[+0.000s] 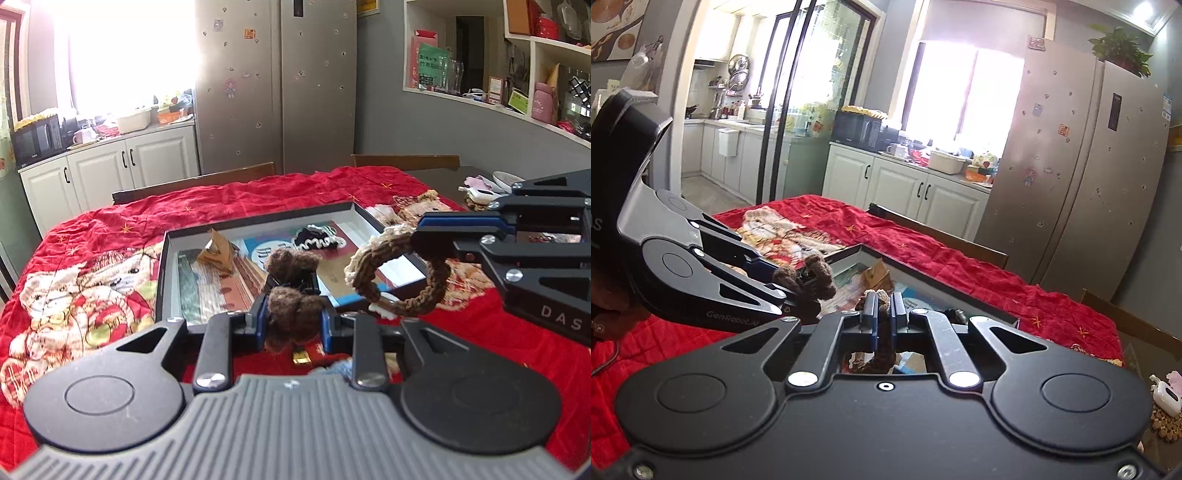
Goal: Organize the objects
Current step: 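Lift and carry the knit piece and braided ring over the box with both tools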
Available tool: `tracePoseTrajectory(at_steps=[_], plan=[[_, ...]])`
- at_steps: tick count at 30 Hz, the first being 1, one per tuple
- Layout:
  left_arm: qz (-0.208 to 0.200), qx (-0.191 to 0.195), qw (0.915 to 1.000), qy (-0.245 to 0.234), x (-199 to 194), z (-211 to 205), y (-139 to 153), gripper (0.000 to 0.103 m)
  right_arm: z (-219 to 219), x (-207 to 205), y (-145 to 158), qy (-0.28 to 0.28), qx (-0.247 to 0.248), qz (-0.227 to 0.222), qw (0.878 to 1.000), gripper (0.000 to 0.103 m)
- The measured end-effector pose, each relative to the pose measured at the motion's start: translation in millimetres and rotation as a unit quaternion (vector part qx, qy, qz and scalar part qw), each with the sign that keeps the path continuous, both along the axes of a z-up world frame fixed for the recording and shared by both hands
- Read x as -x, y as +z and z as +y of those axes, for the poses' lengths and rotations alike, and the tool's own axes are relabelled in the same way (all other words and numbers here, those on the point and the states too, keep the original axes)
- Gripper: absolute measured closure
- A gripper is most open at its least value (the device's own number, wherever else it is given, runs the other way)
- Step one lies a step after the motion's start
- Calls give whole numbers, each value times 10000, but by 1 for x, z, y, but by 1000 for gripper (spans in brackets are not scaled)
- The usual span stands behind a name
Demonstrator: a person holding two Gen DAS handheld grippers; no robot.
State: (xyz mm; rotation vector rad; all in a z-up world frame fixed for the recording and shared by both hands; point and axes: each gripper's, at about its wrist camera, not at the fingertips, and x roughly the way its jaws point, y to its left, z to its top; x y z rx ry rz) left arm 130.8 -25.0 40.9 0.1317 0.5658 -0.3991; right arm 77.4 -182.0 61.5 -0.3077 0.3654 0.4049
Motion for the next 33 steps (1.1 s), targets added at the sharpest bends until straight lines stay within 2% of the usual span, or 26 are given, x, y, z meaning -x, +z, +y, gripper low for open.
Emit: tracePoseTrajectory(at_steps=[9, 17, 24, 33], plan=[[107, -15, 9999, 98, -45, -4, 4, 72, -14, -49, 7, -293, -227, 104, 9993, 97], [304, -65, 9992, 242, -94, -13, -5, 72, -29, -105, 7, -587, -539, 301, 9964, 97], [495, -49, 9982, 334, -129, -18, -18, 72, -37, -154, -4, -798, -862, 544, 9916, 97], [541, -243, 9972, 450, -162, -27, -33, 71, -39, -208, -27, -1006, -1198, 837, 9841, 97]])
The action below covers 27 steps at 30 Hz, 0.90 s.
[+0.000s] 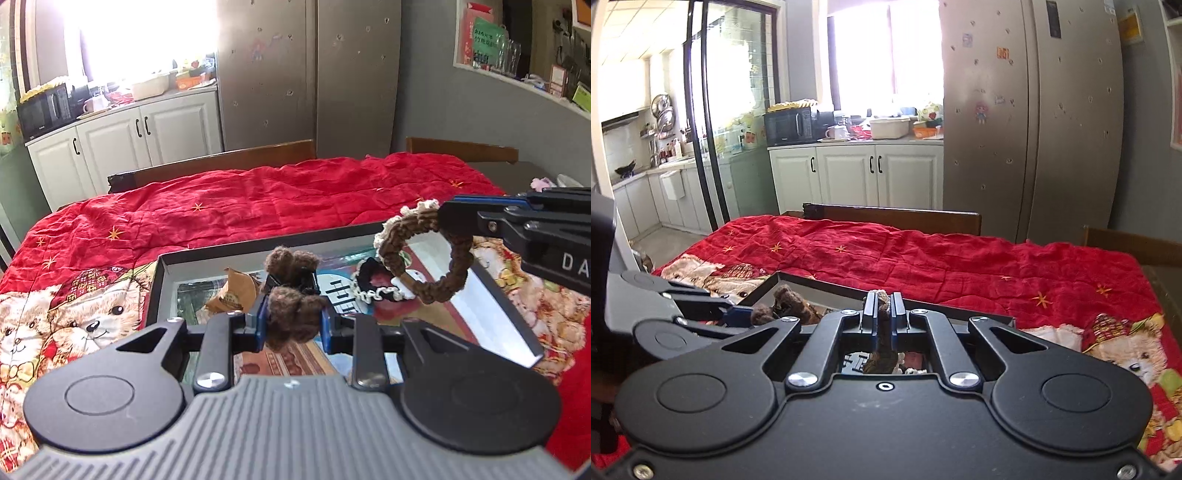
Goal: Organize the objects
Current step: 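Lift and carry the knit piece and braided ring over the box with both tools, then lower the knit piece and braided ring into the box and open both tools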
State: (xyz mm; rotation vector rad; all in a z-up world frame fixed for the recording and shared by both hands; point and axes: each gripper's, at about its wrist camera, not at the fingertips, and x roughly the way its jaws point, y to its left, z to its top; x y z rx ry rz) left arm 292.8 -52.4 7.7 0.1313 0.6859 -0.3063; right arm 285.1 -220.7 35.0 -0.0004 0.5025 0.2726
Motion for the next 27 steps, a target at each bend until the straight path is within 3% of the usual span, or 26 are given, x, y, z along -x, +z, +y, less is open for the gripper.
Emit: tracePoseTrajectory(at_steps=[13, 27], plan=[[155, -190, 9997, -80, -32, -20, -20, 71, -9, -44, -38, -227, -419, 414, 9980, 97], [300, -267, 9991, -149, -50, -30, -36, 71, -18, -66, -66, -433, -533, 703, 9952, 97]])
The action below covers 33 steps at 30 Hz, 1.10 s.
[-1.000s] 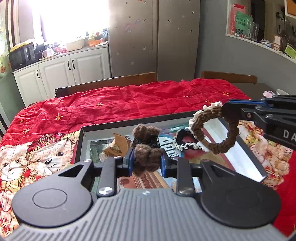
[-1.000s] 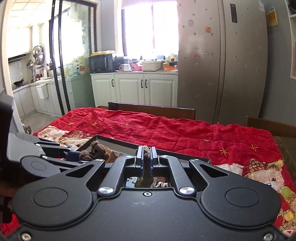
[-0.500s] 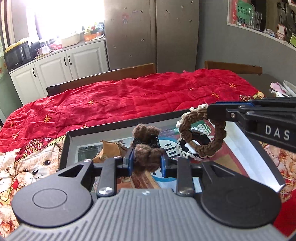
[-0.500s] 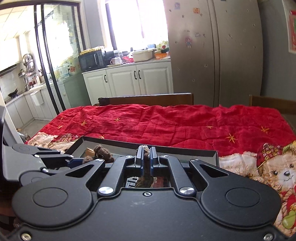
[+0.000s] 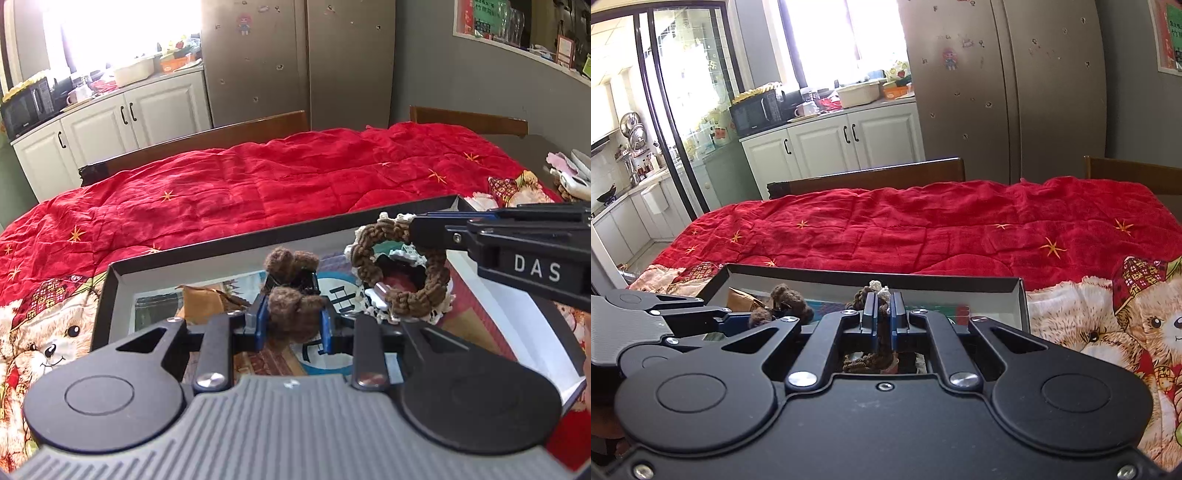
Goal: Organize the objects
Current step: 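Lower the knit piece and braided ring into the box and open both tools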
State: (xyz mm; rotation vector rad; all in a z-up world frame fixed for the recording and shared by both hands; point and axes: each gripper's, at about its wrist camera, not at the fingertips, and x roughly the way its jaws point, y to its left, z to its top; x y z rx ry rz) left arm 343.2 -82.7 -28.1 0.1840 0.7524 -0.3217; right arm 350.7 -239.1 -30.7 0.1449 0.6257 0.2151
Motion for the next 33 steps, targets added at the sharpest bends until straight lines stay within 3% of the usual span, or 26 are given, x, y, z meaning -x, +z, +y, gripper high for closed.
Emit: tracePoseTrajectory(at_steps=[26, 33], plan=[[26, -105, 9999, 3, -6, -6, -10, 70, -3, -3, -14, -88, 97, 223, 9997, 96], [3, -118, 9999, 13, -6, -6, -11, 65, -1, -3, -16, -55, 132, 247, 9996, 95]])
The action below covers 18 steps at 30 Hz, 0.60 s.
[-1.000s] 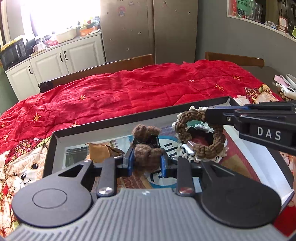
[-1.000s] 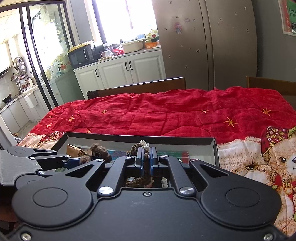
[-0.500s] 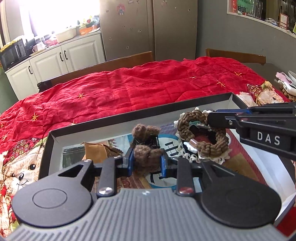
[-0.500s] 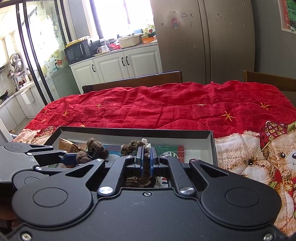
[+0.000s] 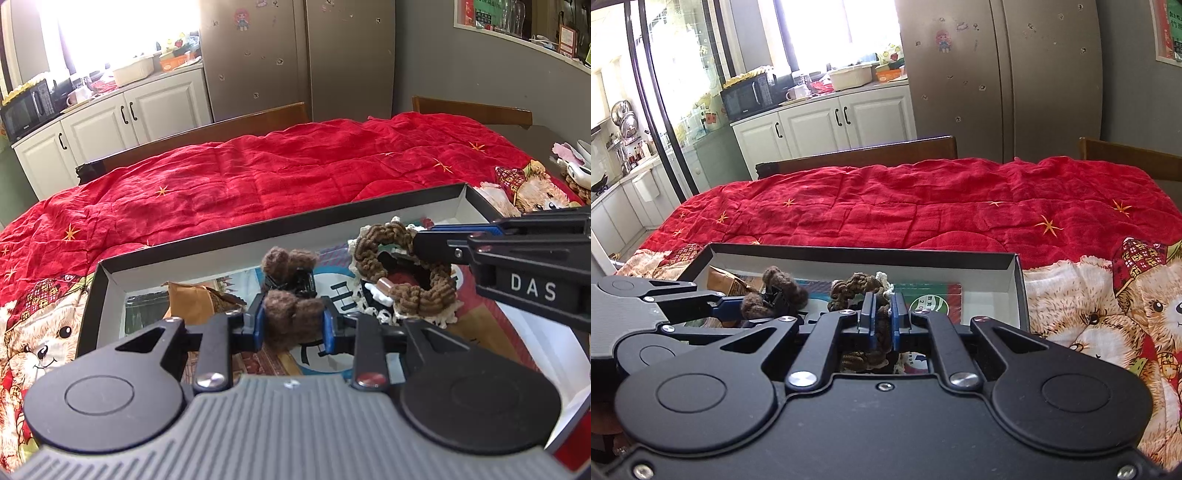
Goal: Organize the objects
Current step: 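Lower the knit piece and braided ring into the box and open both tools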
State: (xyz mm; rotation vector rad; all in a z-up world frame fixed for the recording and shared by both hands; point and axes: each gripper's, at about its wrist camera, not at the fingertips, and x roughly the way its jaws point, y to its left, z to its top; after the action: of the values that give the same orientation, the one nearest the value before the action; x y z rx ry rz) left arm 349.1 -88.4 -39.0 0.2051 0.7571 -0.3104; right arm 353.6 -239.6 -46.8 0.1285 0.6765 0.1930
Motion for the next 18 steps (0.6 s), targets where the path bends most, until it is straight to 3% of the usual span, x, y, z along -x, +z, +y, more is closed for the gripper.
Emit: tracePoseTrajectory(at_steps=[18], plan=[[-106, -31, 9999, 70, 3, 1, 3, 39, -2, 2, 0, -32, 9, -48, 10000, 83]])
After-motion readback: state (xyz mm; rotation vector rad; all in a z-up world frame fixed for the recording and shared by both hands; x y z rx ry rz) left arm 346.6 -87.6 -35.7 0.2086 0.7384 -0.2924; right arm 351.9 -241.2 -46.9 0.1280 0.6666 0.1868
